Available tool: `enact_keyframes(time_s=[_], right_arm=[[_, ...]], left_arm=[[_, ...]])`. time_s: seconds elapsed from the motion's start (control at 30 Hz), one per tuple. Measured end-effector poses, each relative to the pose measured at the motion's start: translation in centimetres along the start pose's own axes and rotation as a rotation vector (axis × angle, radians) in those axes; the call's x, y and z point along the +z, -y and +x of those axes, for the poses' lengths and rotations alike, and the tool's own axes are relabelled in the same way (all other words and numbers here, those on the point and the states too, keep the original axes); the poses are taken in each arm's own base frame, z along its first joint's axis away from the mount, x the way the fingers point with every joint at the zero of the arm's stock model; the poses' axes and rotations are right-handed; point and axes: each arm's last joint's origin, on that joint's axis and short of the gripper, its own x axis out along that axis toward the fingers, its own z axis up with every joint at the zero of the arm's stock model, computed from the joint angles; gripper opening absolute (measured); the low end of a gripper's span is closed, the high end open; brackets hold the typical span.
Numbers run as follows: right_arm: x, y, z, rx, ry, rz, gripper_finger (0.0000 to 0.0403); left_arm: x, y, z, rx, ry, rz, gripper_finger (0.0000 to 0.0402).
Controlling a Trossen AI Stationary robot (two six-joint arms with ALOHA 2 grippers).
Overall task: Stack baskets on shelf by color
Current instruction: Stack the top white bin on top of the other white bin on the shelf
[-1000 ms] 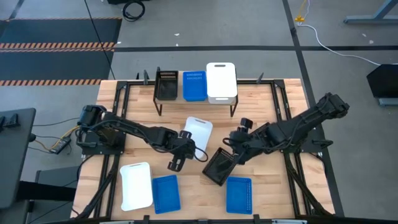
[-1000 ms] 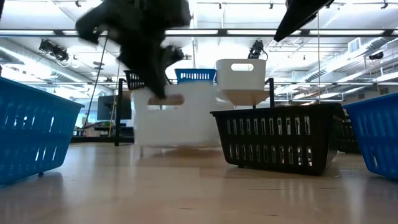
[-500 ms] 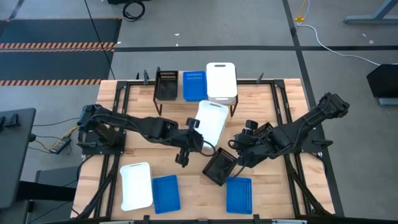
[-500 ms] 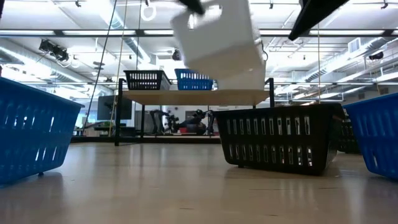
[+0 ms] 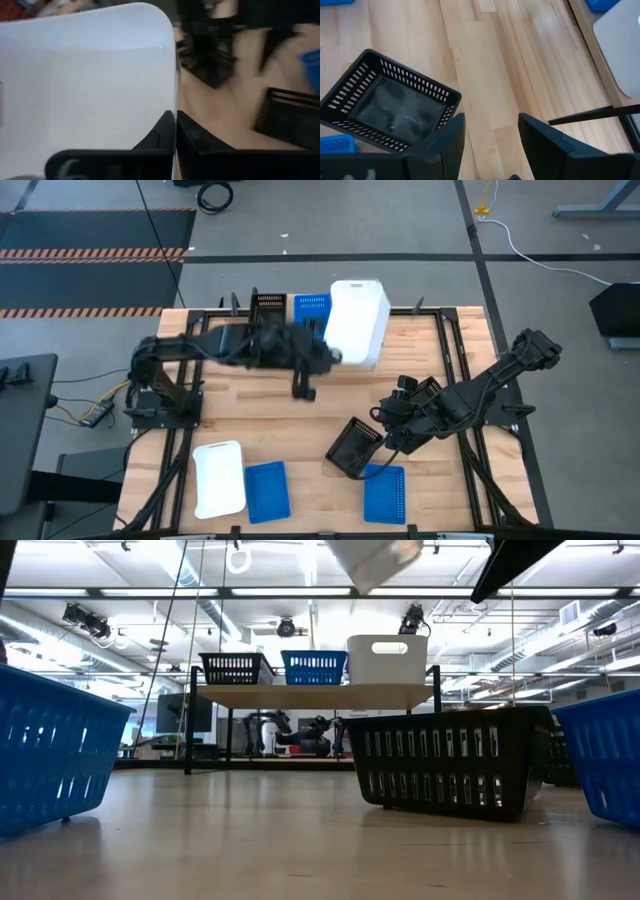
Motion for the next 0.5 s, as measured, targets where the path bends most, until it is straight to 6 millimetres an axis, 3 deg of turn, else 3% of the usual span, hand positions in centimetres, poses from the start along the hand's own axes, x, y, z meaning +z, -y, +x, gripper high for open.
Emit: enact_keyframes(time_s=[0.27,0.5], right_arm=[[0.1,0.1,0.1,-0.003,0.0,0.009,0.0191],[0.1,0.1,0.1,-0.012,0.006,0.009,0.0191]], left_arm=[[-2.4,-4.6,2.3,0.028,0.037,-0.146,0.0006],[-4.0,-5.2,5.1,-0.016,-0.026,-0.21,0.0007]])
